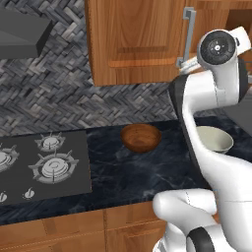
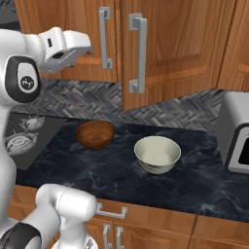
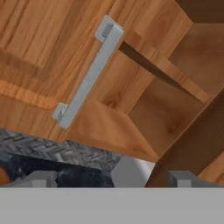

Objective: Open the cabinet. Pick the bowls from the counter and place them in the cabinet. Then close the cabinet.

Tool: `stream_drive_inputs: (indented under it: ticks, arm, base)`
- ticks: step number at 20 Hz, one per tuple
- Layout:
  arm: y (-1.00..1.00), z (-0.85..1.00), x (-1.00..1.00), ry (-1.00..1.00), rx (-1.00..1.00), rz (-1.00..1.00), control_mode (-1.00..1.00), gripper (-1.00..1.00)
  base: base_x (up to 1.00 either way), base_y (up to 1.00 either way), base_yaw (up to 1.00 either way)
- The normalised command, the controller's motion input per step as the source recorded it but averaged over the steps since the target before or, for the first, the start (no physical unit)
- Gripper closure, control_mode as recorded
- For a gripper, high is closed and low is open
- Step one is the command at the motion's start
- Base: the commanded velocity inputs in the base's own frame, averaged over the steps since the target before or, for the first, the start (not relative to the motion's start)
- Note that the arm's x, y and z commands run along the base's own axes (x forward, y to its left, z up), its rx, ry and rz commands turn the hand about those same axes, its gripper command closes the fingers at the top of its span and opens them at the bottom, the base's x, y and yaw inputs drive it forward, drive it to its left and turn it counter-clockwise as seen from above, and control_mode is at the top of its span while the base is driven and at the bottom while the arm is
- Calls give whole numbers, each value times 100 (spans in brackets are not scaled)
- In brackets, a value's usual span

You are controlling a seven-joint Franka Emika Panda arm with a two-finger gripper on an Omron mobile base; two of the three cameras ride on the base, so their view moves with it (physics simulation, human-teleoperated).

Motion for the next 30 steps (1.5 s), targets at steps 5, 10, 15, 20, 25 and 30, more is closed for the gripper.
stream_drive_inputs:
  ticks: [5, 10, 15, 20, 25, 30]
  arm:
    - [-24, -13, 21, 6, -9, -22, -100, -100]
    - [-32, -33, 20, 1, -10, -18, -100, -100]
    - [-34, -24, 21, 1, -5, -18, -100, -100]
    - [-43, -10, 21, 3, -1, -19, -100, -100]
    - [-49, -3, 16, 4, 0, -18, -100, -100]
    - [-51, -1, 9, 4, 0, -19, -100, -100]
  base:
    - [0, 0, 0]
    - [0, 0, 0]
    - [0, 0, 0]
    - [0, 0, 0]
    - [0, 0, 0]
    - [0, 0, 0]
